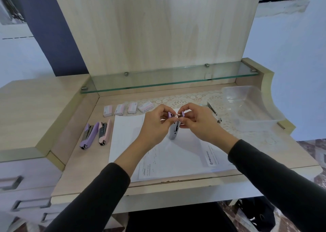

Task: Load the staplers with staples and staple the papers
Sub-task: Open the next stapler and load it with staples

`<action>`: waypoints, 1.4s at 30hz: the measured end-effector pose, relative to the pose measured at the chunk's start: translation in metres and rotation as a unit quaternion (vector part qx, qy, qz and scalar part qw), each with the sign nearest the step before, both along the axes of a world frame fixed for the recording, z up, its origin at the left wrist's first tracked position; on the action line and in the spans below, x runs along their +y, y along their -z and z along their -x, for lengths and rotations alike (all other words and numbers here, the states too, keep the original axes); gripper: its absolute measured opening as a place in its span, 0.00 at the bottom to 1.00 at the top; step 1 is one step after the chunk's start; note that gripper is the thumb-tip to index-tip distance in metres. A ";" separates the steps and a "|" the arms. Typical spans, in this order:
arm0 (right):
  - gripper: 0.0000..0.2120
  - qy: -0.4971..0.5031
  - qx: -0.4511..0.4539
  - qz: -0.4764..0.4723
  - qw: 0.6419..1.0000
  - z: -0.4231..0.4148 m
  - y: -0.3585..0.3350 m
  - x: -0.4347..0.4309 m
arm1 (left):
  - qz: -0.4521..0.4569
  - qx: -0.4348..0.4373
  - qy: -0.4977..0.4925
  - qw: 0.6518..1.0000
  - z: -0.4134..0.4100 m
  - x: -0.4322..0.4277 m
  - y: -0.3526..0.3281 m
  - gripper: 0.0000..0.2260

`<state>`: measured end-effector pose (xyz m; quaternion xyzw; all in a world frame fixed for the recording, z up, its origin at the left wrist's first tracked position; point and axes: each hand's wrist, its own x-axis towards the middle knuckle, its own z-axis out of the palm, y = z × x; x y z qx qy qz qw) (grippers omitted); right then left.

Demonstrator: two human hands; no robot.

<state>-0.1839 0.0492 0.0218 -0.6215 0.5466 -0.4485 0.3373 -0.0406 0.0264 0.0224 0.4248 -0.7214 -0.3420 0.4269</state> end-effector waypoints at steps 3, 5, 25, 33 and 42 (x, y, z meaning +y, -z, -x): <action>0.06 0.002 0.010 -0.002 1.000 0.000 0.001 -0.002 | 0.004 0.003 -0.005 1.000 0.001 -0.001 0.003 0.05; 0.05 0.003 0.013 -0.002 1.000 0.001 0.001 -0.003 | 0.005 0.005 -0.006 1.000 0.002 -0.002 0.004 0.05; 0.04 -0.001 0.021 -0.005 1.000 0.000 0.000 -0.001 | 0.012 0.034 -0.005 0.999 0.000 -0.001 0.008 0.04; 0.05 -0.010 0.053 0.008 0.999 0.000 -0.003 0.001 | 0.010 0.043 -0.010 0.999 -0.001 0.001 0.009 0.05; 0.04 -0.006 0.066 0.034 0.997 0.004 0.002 0.002 | 0.012 0.049 0.003 0.999 0.003 0.000 0.010 0.05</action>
